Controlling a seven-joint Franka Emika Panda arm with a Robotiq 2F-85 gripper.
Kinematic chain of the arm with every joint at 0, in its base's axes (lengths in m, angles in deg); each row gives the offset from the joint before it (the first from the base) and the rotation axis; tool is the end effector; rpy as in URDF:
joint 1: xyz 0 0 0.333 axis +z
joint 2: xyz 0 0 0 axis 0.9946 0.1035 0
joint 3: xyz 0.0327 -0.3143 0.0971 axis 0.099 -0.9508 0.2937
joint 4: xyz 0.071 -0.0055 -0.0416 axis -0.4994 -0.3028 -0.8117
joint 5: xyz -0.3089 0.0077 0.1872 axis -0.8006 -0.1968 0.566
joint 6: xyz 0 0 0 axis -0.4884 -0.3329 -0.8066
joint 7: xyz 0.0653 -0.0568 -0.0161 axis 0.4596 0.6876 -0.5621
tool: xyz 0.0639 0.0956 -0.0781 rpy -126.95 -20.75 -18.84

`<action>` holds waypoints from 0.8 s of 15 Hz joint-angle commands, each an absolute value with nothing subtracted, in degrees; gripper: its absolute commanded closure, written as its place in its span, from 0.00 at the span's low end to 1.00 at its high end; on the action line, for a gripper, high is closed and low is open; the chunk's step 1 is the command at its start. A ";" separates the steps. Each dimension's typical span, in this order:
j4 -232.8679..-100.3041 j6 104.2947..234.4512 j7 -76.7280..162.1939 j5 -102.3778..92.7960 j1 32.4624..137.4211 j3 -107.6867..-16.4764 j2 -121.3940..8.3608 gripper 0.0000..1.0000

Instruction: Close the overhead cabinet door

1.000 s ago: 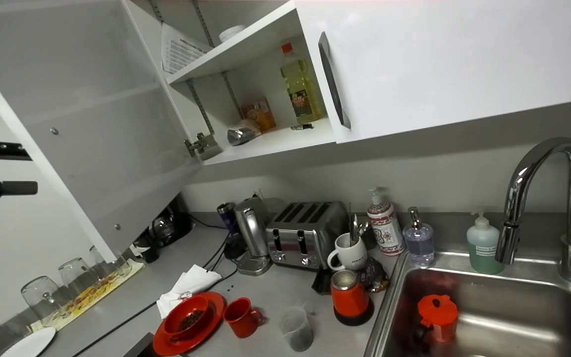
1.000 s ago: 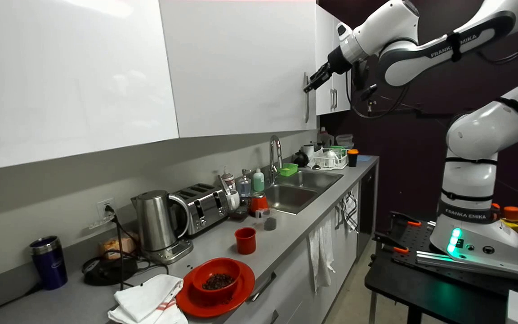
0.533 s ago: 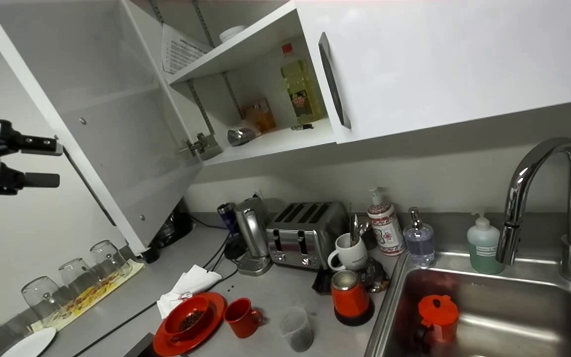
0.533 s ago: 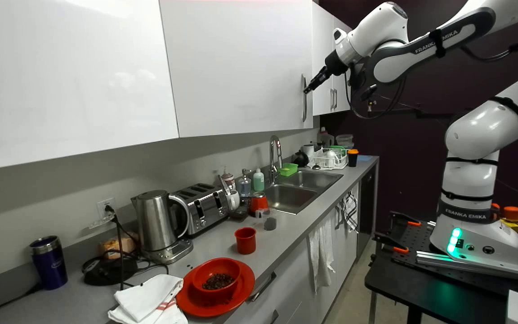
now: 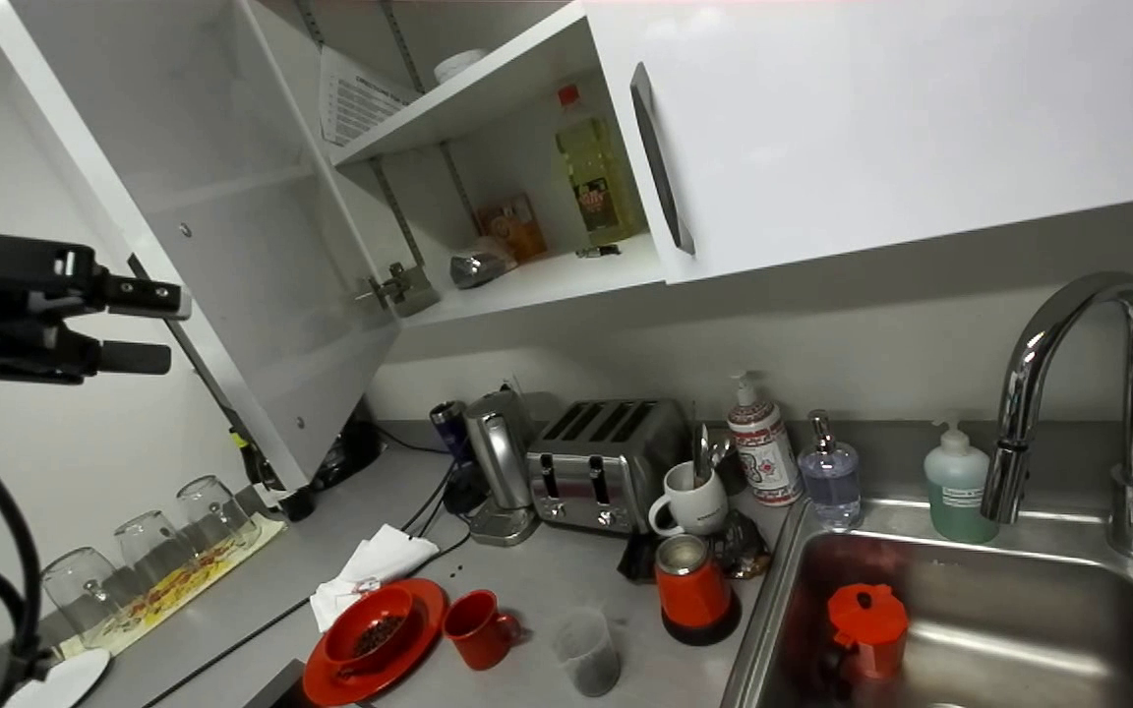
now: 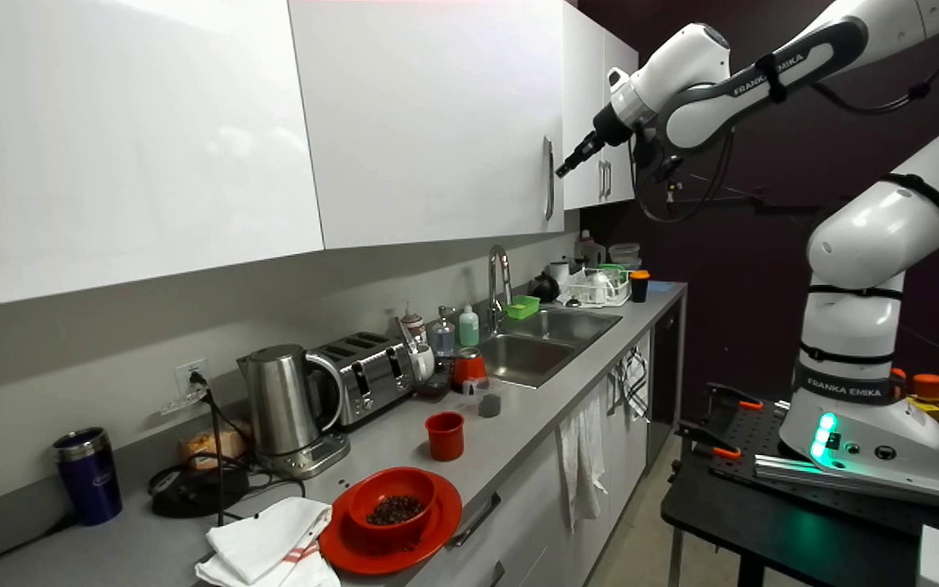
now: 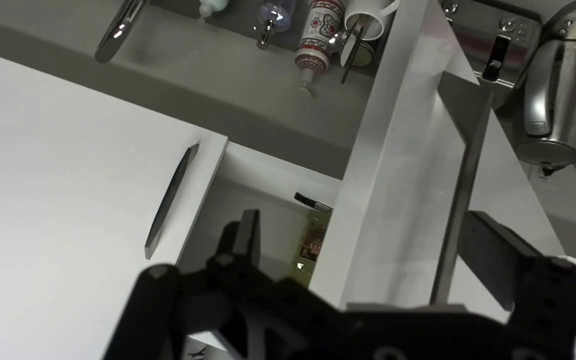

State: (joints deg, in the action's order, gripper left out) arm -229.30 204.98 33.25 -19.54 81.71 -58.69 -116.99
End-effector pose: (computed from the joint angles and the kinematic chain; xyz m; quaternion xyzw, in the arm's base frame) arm 0.3510 0.0006 0.5794 0.8577 0.1331 0.4801 0.1268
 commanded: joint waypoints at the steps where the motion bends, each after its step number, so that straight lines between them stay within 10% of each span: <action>1: -229.99 207.08 31.64 -17.65 82.52 -57.86 -117.08 0.00; 12: -233.66 214.34 36.35 -16.33 80.71 -46.72 -122.43 0.00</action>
